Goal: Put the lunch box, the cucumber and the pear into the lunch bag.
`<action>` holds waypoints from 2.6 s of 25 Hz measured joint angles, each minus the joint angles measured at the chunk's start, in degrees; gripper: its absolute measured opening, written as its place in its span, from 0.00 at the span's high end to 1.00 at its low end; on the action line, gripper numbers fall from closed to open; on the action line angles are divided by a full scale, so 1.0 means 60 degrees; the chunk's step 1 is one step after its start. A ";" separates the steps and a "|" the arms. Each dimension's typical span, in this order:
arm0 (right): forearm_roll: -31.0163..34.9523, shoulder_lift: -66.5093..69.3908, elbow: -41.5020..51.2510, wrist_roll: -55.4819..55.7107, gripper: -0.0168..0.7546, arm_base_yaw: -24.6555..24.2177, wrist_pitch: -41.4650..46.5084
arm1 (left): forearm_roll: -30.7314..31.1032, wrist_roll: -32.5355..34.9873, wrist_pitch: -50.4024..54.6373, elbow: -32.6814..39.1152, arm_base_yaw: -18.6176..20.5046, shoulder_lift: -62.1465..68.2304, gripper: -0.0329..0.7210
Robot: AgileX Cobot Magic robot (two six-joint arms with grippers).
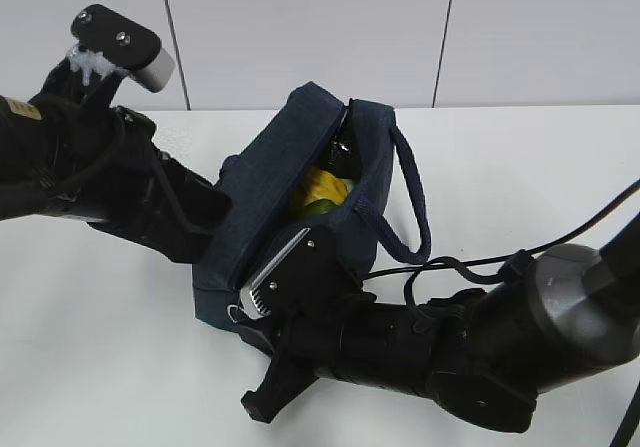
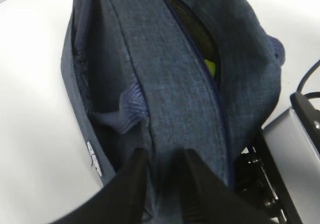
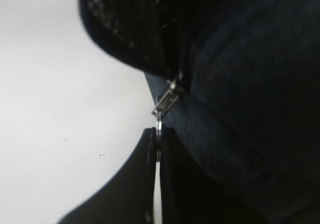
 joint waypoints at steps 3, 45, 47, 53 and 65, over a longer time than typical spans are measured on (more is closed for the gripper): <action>-0.0023 0.0000 0.0000 0.0000 0.98 0.0000 0.0000 | 0.0000 0.0000 0.0000 0.0000 0.0000 0.0000 0.84; -0.0167 -0.0060 0.0000 0.0056 0.98 0.0000 -0.0041 | -0.0253 0.0000 -0.0041 0.0000 0.0000 0.0341 0.95; -0.0355 -0.0138 0.0000 0.0182 0.98 0.0000 -0.0041 | -0.0230 0.0000 -0.0047 0.0000 0.0000 0.0341 0.95; -0.0670 -0.0666 0.0160 0.0457 0.98 0.0000 0.0085 | -0.0080 0.0000 -0.0080 0.0000 0.0000 0.0341 0.95; -0.0886 -0.1786 0.1176 0.0513 0.98 0.0000 -0.0050 | -0.0046 0.0000 -0.0216 0.0000 0.0000 0.0341 0.95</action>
